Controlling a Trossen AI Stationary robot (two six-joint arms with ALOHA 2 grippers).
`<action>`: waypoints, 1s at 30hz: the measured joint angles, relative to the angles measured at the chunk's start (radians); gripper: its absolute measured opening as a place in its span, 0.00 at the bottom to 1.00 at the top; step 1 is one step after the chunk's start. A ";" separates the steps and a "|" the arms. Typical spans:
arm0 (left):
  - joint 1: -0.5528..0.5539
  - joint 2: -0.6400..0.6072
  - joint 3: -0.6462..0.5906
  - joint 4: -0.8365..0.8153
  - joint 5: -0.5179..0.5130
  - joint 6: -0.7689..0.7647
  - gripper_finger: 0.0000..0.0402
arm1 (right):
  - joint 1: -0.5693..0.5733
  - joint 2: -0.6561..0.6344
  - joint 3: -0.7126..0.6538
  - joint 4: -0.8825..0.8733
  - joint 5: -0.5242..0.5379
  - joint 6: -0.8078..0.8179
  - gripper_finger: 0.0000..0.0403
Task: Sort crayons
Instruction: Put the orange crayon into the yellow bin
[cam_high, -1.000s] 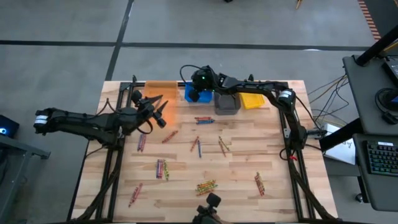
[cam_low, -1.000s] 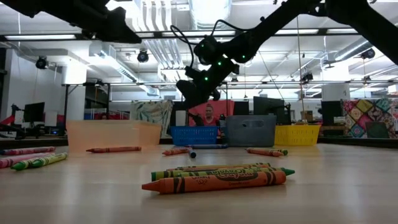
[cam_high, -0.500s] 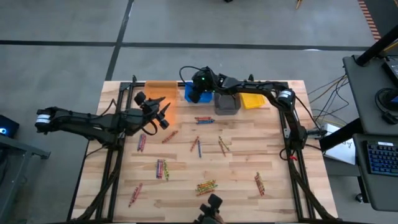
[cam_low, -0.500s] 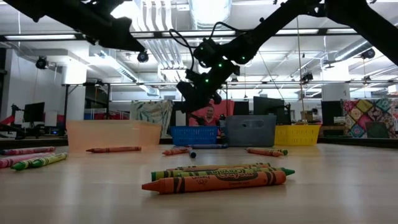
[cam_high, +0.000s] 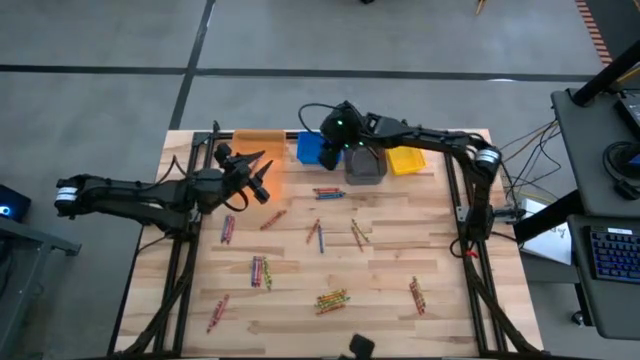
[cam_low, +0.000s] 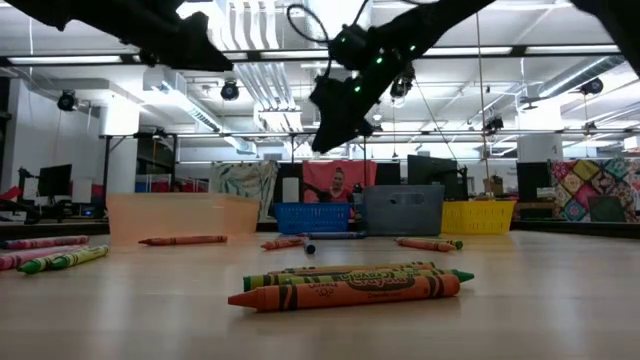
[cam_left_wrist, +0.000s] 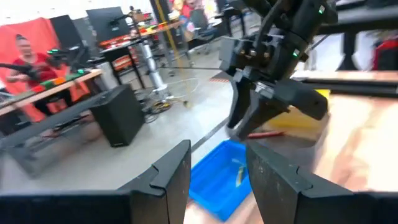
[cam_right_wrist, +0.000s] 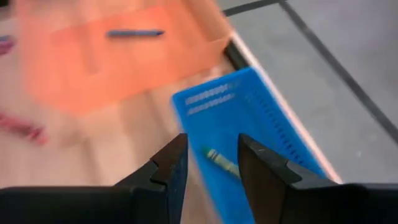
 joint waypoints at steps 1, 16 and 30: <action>0.000 0.002 0.010 -0.003 0.022 -0.011 0.34 | 0.010 -0.028 -0.026 0.001 -0.005 0.000 0.32; -0.008 0.130 0.189 -0.336 0.354 -0.381 0.34 | 0.278 -0.516 -0.547 0.231 -0.003 0.053 0.26; -0.064 0.436 0.316 -0.810 0.460 -0.544 0.34 | 0.426 -0.691 -0.764 0.328 -0.002 0.130 0.20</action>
